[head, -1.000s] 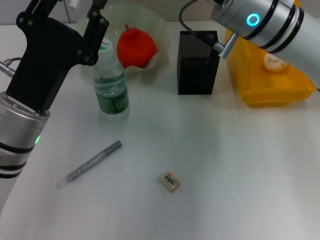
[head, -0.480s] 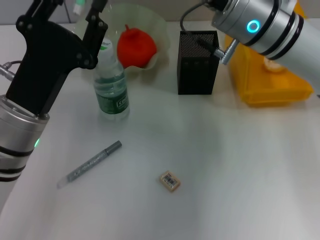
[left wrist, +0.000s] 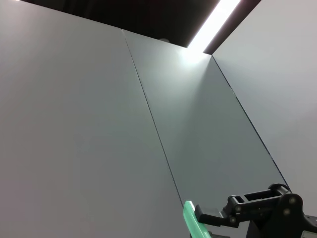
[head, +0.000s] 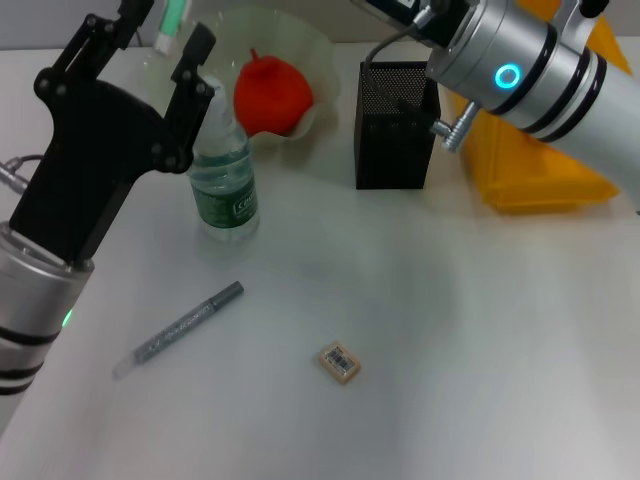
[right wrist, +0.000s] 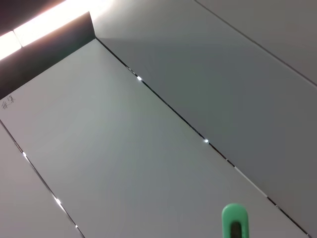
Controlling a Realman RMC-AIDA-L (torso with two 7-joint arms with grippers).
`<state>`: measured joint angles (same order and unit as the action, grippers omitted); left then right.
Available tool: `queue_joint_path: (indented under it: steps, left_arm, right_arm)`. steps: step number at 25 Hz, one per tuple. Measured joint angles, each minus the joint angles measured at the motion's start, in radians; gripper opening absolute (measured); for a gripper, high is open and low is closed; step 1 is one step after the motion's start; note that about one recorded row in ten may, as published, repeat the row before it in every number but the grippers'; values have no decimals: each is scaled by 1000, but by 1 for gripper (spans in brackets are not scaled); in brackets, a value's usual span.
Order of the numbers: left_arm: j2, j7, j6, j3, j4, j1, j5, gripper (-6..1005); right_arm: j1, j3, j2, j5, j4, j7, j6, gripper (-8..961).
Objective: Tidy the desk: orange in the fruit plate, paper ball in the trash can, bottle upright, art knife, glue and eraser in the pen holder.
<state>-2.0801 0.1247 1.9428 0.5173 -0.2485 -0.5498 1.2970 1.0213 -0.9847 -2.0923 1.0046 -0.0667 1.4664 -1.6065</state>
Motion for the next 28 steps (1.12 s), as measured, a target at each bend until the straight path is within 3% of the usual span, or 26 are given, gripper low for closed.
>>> queue_joint_path:
  steps: [12, 15, 19, 25, 28]
  left_arm:
    - [0, 31, 12, -5, 0, 68, 82, 493]
    - [0, 31, 12, -5, 0, 68, 82, 571]
    - [7, 11, 19, 2, 13, 116, 102, 675]
    - [11, -71, 21, 26, 84, 186, 103, 812]
    - [11, -75, 18, 38, 92, 208, 104, 812]
  right_arm:
    - [-28, 0, 0, 6, -17, -14, -22, 164]
    - [-31, 0, 0, 6, -17, -14, -27, 164]
    - [-45, 0, 0, 4, -3, -14, -47, 163]
    - [-124, -16, 0, 27, 52, 9, -78, 163]
    - [-170, -17, 0, 64, 64, 9, -90, 163]
